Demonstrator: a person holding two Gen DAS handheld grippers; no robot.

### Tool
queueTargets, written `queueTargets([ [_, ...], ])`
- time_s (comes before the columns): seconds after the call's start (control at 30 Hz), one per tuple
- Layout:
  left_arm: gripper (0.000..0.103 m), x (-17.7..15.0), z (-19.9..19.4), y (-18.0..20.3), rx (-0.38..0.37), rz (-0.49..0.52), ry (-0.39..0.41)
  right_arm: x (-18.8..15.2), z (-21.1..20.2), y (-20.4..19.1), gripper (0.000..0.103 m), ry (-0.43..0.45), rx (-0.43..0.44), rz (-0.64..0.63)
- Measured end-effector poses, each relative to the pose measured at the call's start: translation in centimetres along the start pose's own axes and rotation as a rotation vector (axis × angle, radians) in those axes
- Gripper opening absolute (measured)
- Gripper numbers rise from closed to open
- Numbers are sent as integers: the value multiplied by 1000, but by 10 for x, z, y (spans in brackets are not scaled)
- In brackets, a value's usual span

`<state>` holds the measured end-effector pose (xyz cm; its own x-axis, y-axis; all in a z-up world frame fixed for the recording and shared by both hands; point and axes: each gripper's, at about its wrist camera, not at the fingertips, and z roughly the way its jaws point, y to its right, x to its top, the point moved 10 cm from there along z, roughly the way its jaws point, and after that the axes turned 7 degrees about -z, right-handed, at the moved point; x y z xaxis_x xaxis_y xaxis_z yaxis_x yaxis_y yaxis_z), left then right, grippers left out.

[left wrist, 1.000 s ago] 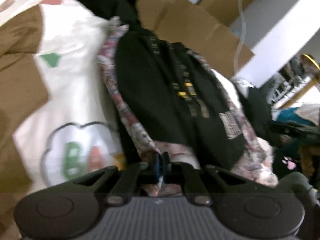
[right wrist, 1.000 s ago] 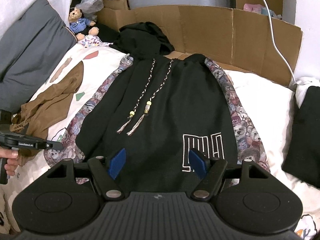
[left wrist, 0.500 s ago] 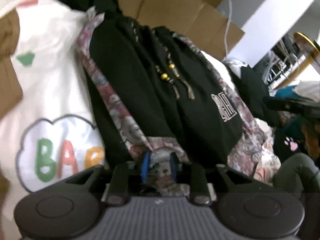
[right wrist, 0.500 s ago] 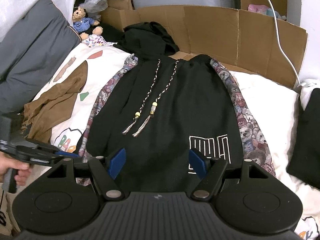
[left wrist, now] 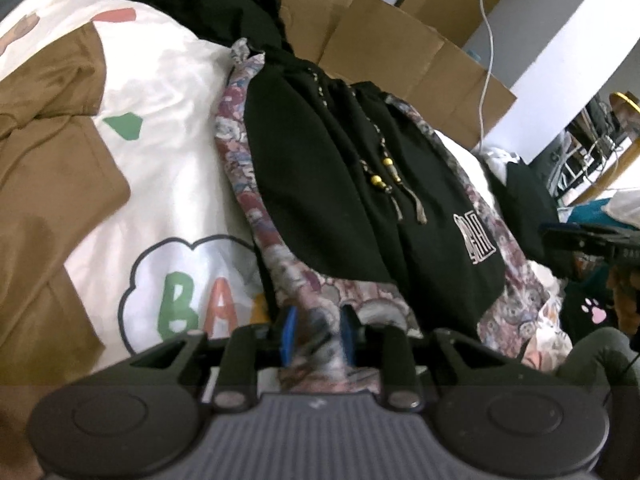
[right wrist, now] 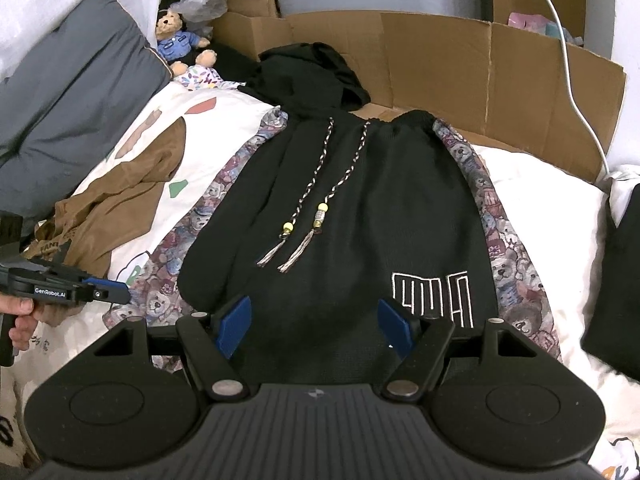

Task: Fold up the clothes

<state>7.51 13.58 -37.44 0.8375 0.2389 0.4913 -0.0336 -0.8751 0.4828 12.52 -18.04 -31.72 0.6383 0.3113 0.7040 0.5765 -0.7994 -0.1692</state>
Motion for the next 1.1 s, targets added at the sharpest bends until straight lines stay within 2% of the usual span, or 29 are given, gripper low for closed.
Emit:
queueTargets([
  [0.1, 24, 2, -9, -5, -4, -18, 18, 1, 0, 1, 74, 1, 0, 2],
  [0.23, 24, 7, -21, -24, 27, -63, 47, 0, 2, 1, 74, -2, 2, 3],
  [0.4, 24, -6, -13, -34, 26, -96, -5, -2, 4, 0, 74, -5, 6, 4],
  [0.67, 25, -17, 3, -31, 11, -88, -56, -4, 7, -1, 74, -10, 12, 6],
  [0.8, 34, -21, 12, -25, 3, -79, -70, -5, 9, -1, 74, -12, 15, 7],
  [0.9, 38, -24, 18, -26, 37, -71, -80, -6, 10, -2, 74, -14, 17, 7],
  [1.03, 39, -27, 21, -26, 44, -72, -83, -7, 12, -2, 74, -16, 20, 8],
  [1.07, 35, -27, 21, -26, 41, -71, -82, -8, 13, -2, 74, -17, 20, 8],
  [1.1, 17, -27, 20, -26, 34, -74, -81, -8, 13, -3, 74, -17, 21, 9],
])
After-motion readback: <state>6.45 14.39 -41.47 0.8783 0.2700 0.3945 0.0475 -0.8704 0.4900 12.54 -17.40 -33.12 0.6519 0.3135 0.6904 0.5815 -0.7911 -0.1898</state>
